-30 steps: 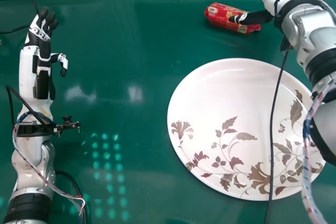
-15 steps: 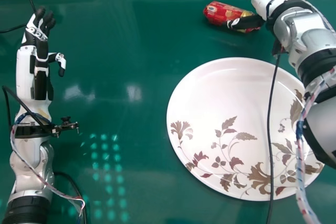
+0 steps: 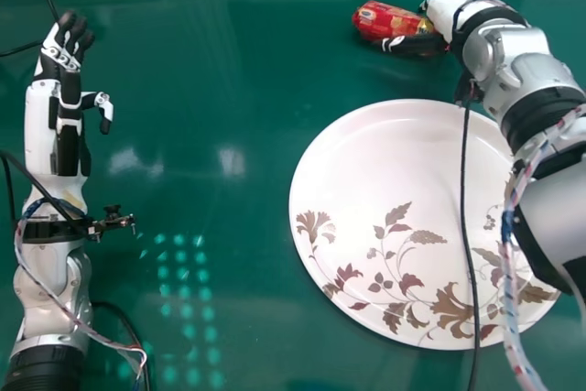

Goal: Pick up biscuit and place it in the plate

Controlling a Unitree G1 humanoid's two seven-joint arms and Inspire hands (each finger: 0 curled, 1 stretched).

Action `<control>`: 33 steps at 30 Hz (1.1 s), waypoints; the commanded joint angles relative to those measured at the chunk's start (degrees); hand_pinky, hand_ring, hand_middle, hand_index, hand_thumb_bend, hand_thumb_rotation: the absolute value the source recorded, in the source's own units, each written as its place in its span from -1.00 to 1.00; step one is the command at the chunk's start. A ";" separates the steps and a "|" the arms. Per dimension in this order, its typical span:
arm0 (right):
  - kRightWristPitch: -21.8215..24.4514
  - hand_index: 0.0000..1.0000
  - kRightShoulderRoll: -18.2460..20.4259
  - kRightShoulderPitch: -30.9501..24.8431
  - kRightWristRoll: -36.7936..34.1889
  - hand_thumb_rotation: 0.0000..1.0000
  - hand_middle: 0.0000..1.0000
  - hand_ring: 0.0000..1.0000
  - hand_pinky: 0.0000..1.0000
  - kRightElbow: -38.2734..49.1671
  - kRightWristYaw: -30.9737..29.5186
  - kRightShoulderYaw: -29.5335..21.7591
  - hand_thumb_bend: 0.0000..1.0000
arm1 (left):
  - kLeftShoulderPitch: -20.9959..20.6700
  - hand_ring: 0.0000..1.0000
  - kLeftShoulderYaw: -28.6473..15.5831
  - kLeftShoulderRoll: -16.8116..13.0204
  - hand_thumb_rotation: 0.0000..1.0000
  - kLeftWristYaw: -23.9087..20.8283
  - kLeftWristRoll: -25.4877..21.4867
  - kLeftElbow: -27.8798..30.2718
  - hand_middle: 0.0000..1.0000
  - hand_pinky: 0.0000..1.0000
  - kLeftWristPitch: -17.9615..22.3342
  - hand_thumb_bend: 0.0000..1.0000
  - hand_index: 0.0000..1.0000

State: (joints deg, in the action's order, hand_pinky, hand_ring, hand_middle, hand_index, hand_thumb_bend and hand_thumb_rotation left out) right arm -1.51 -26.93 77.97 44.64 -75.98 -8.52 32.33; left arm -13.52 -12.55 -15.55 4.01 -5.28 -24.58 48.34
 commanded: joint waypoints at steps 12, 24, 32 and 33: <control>1.15 0.88 2.54 0.03 2.13 0.09 0.90 0.81 0.72 -1.04 1.58 2.63 1.00 | 12.91 1.00 0.47 3.76 0.71 -1.80 1.75 1.45 0.95 -1.00 -5.11 1.00 1.00; 1.14 0.84 2.33 -0.34 1.43 0.02 0.83 0.70 0.51 -1.01 2.31 2.04 1.00 | 11.83 1.00 0.11 2.82 0.73 -1.32 2.15 -0.23 0.97 -1.00 -3.64 1.00 1.00; 2.97 0.71 3.06 -0.57 3.70 -0.81 0.62 0.38 0.11 -1.48 3.65 4.27 0.65 | 13.00 1.00 -0.01 3.31 0.73 -1.27 1.07 2.31 0.94 -1.00 -5.01 1.00 1.00; 2.77 0.66 3.10 -0.75 4.29 -0.90 0.55 0.16 -0.04 -1.52 4.51 4.87 0.35 | 13.26 1.00 -0.05 3.30 0.71 -1.30 1.04 2.81 0.94 -1.00 -5.25 1.00 1.00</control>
State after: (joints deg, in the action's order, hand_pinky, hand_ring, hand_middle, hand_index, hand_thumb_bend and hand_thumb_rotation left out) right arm 1.13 -24.84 77.98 47.86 -76.45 -4.61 36.02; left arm -10.14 -13.07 -15.67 2.55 -4.17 -17.49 44.73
